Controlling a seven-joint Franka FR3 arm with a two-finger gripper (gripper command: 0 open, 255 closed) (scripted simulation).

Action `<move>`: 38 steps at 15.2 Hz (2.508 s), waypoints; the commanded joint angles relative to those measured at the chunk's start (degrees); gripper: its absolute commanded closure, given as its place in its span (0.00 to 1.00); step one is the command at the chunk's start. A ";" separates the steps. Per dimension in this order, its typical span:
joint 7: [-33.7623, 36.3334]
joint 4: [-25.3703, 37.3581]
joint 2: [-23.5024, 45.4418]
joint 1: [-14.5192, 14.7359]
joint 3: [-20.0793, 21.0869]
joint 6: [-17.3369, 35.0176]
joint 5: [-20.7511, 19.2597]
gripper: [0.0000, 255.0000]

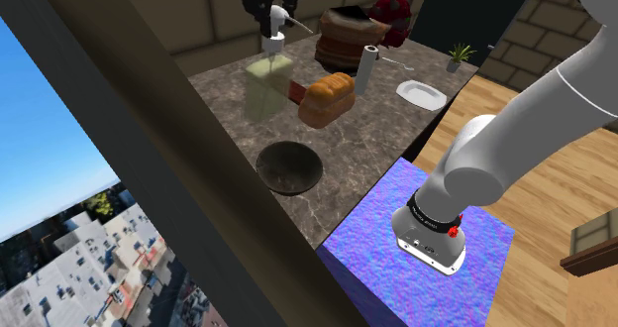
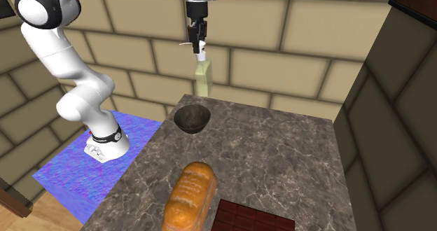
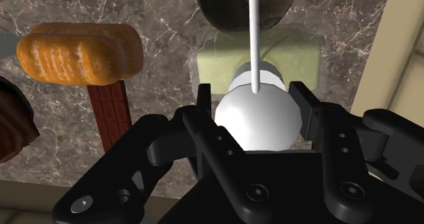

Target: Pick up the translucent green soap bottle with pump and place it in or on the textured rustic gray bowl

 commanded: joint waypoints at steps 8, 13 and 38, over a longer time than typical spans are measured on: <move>-0.93 -9.91 -7.65 0.73 -1.10 2.68 2.22 1.00; -0.80 -14.69 -8.64 0.95 -1.06 6.50 2.55 1.00; 0.28 -30.08 -9.45 1.59 -0.13 21.06 3.23 1.00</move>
